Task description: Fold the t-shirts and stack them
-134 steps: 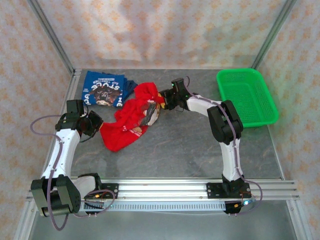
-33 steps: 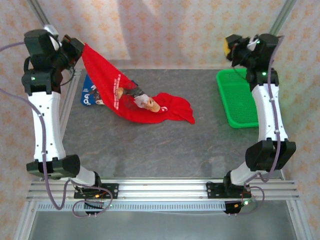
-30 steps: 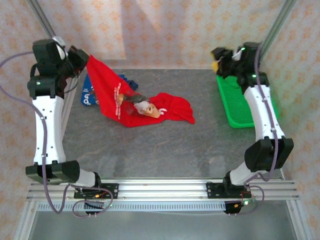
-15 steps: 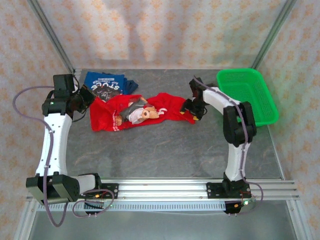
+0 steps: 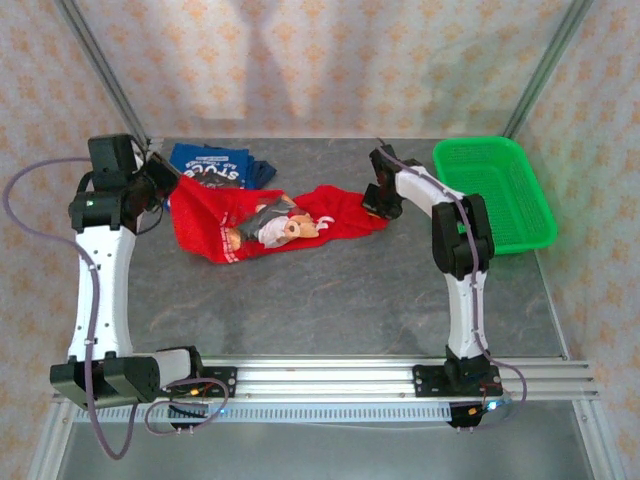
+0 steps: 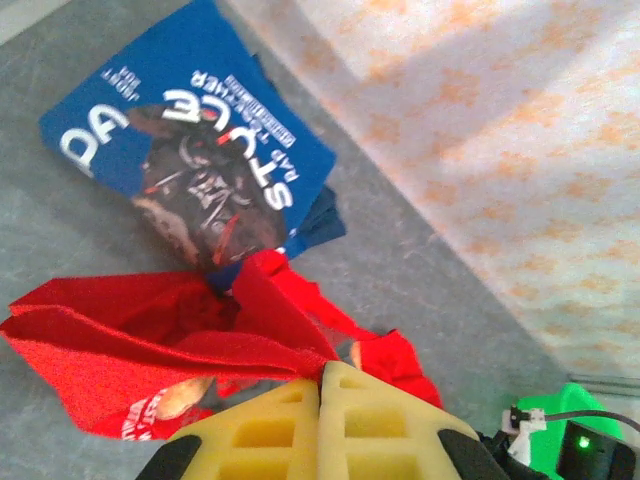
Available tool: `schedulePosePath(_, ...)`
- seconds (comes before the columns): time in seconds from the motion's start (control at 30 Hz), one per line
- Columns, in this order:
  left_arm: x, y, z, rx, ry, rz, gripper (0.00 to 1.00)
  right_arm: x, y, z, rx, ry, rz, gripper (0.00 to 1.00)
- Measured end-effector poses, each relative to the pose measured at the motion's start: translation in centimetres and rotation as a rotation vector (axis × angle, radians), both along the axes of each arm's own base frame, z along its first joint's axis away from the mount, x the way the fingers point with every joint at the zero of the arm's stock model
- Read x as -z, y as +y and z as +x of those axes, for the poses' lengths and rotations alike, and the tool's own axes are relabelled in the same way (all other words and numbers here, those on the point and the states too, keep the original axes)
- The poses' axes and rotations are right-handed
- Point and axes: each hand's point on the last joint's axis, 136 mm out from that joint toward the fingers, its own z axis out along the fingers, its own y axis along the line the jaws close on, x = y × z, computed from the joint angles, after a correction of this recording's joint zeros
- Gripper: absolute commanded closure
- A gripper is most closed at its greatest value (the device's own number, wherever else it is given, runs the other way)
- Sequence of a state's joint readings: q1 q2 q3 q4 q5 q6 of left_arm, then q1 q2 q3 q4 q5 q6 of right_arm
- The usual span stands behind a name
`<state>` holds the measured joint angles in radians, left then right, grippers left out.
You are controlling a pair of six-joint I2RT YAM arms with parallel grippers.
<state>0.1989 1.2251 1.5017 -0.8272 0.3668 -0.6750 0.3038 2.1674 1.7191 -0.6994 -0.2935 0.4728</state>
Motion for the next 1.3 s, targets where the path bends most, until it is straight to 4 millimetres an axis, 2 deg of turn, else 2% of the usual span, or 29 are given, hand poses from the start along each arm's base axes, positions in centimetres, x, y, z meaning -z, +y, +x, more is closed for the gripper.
schedulePosePath(0.07,-1.7,-0.1,0.3,0.008,-0.039,0.001,1.0,-2.7,-0.4,1.1,0.024,-0.07,0.035,1.0)
schedulePosePath(0.17,-4.3,0.0,1.3,0.016,-0.093,0.005,1.0,-9.4,-2.2,2.9,0.08,-0.216,0.099,1.0)
schedulePosePath(0.23,-6.4,0.3,2.3,0.014,-0.138,0.011,1.0,-15.8,-4.6,4.3,0.139,-0.366,0.149,1.0)
schedulePosePath(0.27,-7.4,0.5,2.8,0.014,-0.159,0.01,1.0,-18.2,-5.7,4.6,0.161,-0.425,0.166,1.0)
schedulePosePath(0.3,-8.6,0.7,3.3,0.015,-0.186,0.011,1.0,-21.7,-7.4,4.8,0.196,-0.508,0.187,1.0)
schedulePosePath(0.33,-9.9,0.8,3.9,0.017,-0.214,0.015,1.0,-24.8,-9.2,4.6,0.231,-0.584,0.203,1.0)
schedulePosePath(0.4,-12.3,0.9,4.6,0.025,-0.272,0.021,1.0,-29.7,-12.3,3.8,0.289,-0.704,0.219,1.0)
schedulePosePath(0.5,-14.9,0.6,4.9,0.043,-0.349,0.031,1.0,-34.4,-15.1,1.7,0.337,-0.818,0.226,1.0)
schedulePosePath(0.57,-15.3,0.3,4.6,0.056,-0.369,0.027,1.0,-34.9,-15.2,-0.2,0.335,-0.839,0.237,1.0)
schedulePosePath(0.63,-14.0,-0.1,3.9,0.066,-0.356,0.013,1.0,-32.7,-14.6,-2.8,0.331,-0.795,0.258,1.0)
schedulePosePath(0.7,-10.8,-0.6,2.7,0.071,-0.299,-0.014,1.0,-28.6,-13.8,-5.4,0.332,-0.706,0.274,1.0)
schedulePosePath(0.8,-3.9,-1.5,0.7,0.076,-0.16,-0.06,1.0,-20.3,-13.0,-10.4,0.351,-0.51,0.28,1.0)
schedulePosePath(0.87,0.5,-2.3,-0.5,0.086,-0.059,-0.085,1.0,-16.2,-12.7,-13.6,0.365,-0.405,0.279,1.0)
schedulePosePath(0.9,2.4,-2.6,-1.1,0.09,-0.01,-0.097,1.0,-14.8,-12.6,-15.2,0.37,-0.362,0.278,1.0)
schedulePosePath(0.93,3.7,-2.7,-1.6,0.09,0.024,-0.105,1.0,-14.3,-12.4,-16.2,0.368,-0.342,0.283,1.0)
schedulePosePath(1.0,4.7,-2.8,-2.3,0.084,0.066,-0.111,1.0,-15.3,-11.9,-17.2,0.35,-0.354,0.306,1.0)
schedulePosePath(1.07,3.5,-2.7,-2.6,0.078,0.048,-0.102,1.0,-17.9,-11.5,-17.2,0.326,-0.405,0.337,1.0)
schedulePosePath(1.13,0.3,-2.7,-2.6,0.077,-0.017,-0.079,1.0,-21.5,-11.1,-16.7,0.293,-0.478,0.367,1.0)
schedulePosePath(1.2,-4.9,-2.7,-2.9,0.079,-0.134,-0.045,1.0,-25.7,-10.7,-16.4,0.26,-0.562,0.396,1.0)
schedulePosePath(1.3,-12.2,-2.6,-4.3,0.071,-0.312,0.015,1.0,-30.3,-10.2,-16.6,0.216,-0.657,0.438,1.0)
